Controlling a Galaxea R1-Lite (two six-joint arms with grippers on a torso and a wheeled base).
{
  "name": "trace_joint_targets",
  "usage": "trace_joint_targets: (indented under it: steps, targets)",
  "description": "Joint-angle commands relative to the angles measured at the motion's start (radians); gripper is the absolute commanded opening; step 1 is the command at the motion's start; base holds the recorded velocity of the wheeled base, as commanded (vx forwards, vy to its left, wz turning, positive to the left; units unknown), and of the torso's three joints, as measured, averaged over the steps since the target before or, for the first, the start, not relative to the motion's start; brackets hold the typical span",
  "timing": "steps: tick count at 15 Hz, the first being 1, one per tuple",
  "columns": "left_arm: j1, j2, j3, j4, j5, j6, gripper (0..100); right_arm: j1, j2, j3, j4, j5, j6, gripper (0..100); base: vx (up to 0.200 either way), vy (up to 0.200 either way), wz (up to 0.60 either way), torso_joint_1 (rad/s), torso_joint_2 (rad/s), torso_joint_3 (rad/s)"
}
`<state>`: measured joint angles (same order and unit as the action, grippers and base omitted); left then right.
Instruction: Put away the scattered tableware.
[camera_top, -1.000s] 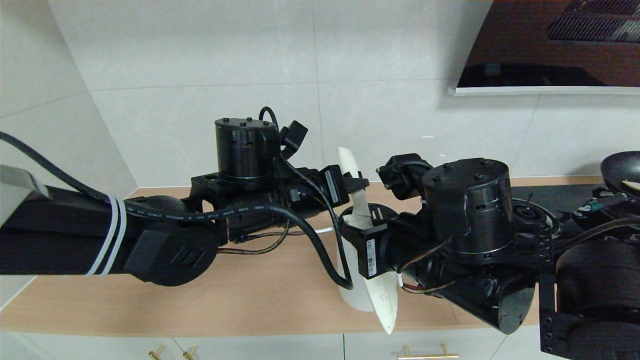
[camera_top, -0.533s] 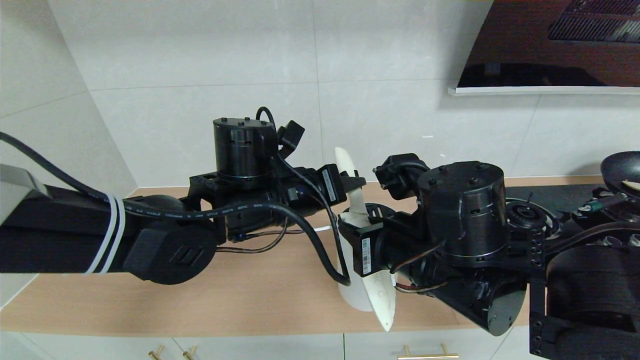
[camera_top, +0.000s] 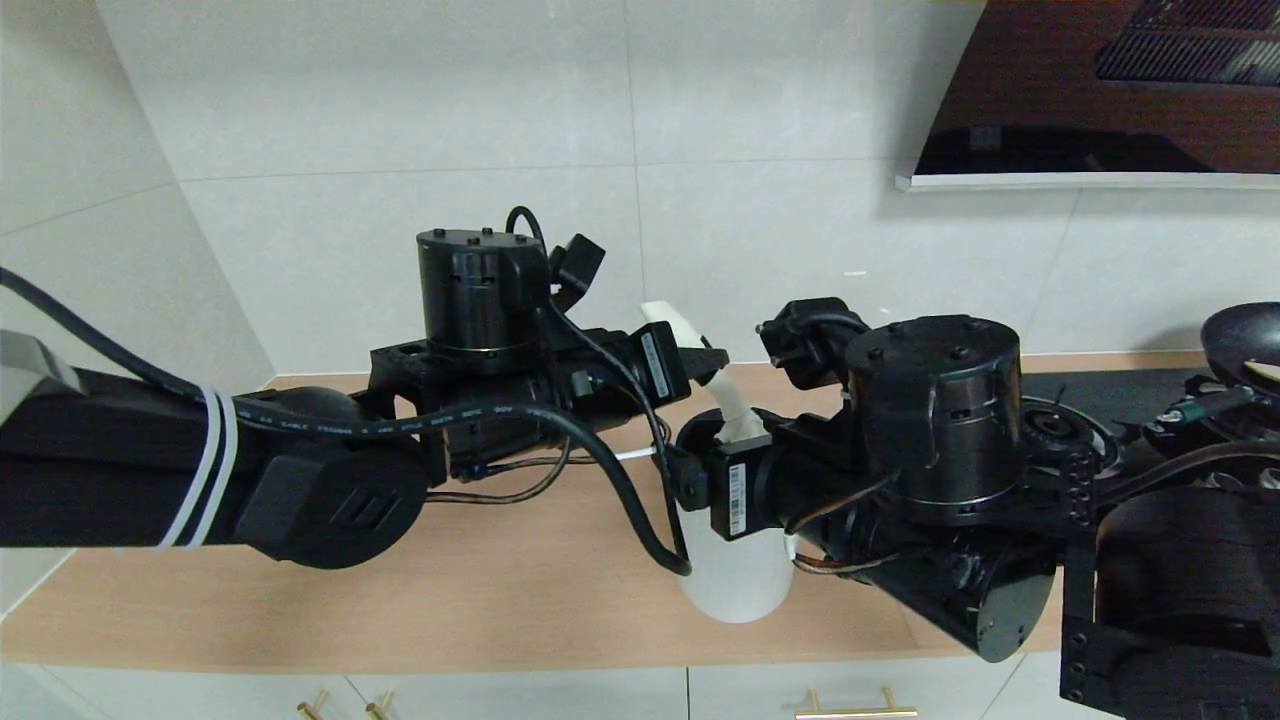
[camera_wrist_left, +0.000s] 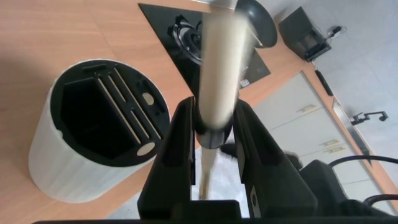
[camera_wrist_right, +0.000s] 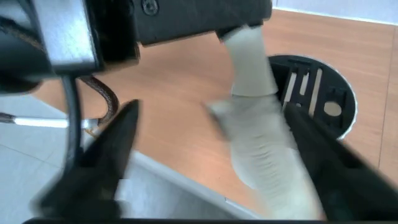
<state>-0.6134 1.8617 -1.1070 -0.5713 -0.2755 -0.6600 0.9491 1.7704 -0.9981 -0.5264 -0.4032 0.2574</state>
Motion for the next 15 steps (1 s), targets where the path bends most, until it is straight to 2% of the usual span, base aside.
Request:
trace_joint_targets:
  steps: [1, 5, 7, 8, 9, 12, 13, 14, 15]
  targets:
    - [0.004, -0.019, -0.001, -0.002, 0.009, 0.000, 0, -0.001, -0.012, 0.001, 0.000, -0.017, 0.000, 100, 0.000, 0.000, 0.00, 0.000, 0.00, 0.000]
    - [0.034, -0.078, 0.007, -0.001, 0.029, 0.007, 0, -0.046, -0.103, 0.015, 0.002, -0.036, -0.010, 100, 0.000, 0.000, 0.00, 0.000, 0.00, 0.000]
    - [0.078, -0.141, 0.007, -0.002, 0.030, 0.011, 0, -0.127, -0.213, 0.015, 0.011, -0.031, -0.033, 100, 0.000, 0.000, 0.00, 0.000, 0.00, 0.000]
    - [0.089, -0.153, 0.007, -0.002, 0.033, 0.031, 0, -0.144, -0.229, 0.015, 0.011, -0.031, -0.040, 100, 0.000, 0.000, 0.00, 0.000, 0.00, 0.000]
    - [0.090, -0.161, 0.009, -0.002, 0.052, 0.066, 0, -0.151, -0.235, 0.015, 0.011, -0.031, -0.040, 100, 0.000, 0.000, 0.00, 0.000, 0.00, 0.000]
    - [0.090, -0.154, 0.018, -0.021, 0.200, 0.211, 0, -0.151, -0.223, 0.016, 0.011, -0.031, -0.041, 100, 0.000, 0.000, 0.00, 0.000, 0.00, 0.000]
    - [0.086, -0.156, 0.032, -0.050, 0.217, 0.237, 0, -0.151, -0.218, 0.015, 0.011, -0.031, -0.040, 100, 0.000, 0.000, 0.00, 0.000, 0.00, 0.000]
    - [0.084, -0.156, 0.041, -0.070, 0.219, 0.243, 0, -0.151, -0.217, 0.015, 0.011, -0.031, -0.040, 100, 0.000, 0.000, 0.00, 0.000, 0.00, 0.000]
    - [0.064, -0.161, 0.078, -0.121, 0.219, 0.270, 0, -0.151, -0.212, 0.018, 0.011, -0.031, -0.040, 100, 0.000, 0.000, 0.00, 0.000, 0.00, 0.000]
